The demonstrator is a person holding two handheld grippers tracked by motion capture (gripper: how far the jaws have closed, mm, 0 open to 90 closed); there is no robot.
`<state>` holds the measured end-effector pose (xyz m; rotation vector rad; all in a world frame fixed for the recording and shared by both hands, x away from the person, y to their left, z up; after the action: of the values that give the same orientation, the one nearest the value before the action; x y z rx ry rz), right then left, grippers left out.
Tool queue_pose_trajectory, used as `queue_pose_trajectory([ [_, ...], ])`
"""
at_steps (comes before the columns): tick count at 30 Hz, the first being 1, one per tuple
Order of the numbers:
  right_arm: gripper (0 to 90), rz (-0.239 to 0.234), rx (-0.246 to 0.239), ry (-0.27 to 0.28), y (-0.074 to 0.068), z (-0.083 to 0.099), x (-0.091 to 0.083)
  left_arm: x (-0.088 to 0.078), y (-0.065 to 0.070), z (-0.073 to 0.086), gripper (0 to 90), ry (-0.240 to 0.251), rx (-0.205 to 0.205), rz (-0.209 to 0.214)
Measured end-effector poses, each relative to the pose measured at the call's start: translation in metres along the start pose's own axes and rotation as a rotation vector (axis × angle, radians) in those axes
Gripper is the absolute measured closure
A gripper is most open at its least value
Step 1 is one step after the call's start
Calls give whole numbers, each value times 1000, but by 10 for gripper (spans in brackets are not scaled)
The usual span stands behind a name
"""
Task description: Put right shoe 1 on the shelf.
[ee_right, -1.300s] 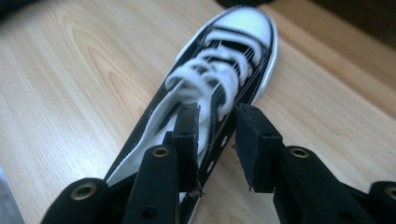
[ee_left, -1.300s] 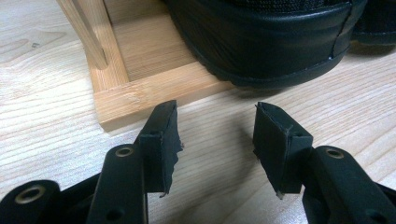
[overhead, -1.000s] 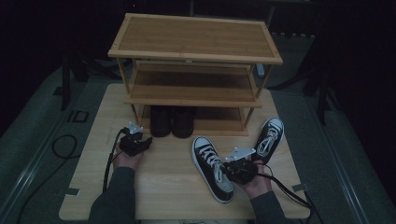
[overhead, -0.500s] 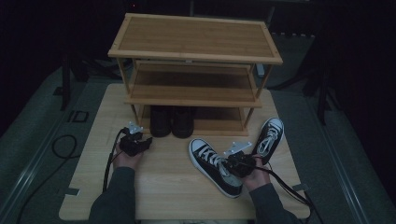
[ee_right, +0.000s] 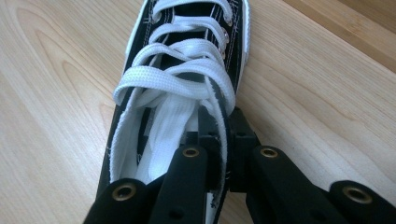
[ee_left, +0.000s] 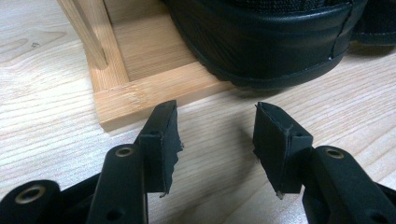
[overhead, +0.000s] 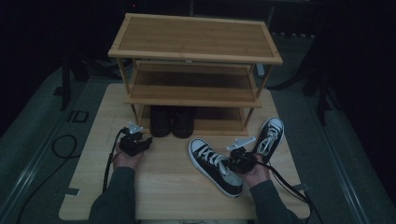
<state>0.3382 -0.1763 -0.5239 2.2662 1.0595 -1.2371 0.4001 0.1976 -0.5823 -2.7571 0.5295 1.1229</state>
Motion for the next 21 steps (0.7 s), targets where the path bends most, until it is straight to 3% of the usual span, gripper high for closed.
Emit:
queue_pose_trajectory([
  [21, 879, -51, 38, 46, 6, -6, -23, 0, 0, 0, 506, 0, -1, 1],
])
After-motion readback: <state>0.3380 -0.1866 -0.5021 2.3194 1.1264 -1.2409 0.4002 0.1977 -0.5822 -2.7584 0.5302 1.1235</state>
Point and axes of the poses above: each handheld gripper's, and its own axes: x roughly forward along the jaws, z roughly out of its underside, y roughly to its right, the point moved 3 cm from there along x, roughly forward along the jaws, and after that the axes turned 2 degrees about -y, right-handed, at the moved point
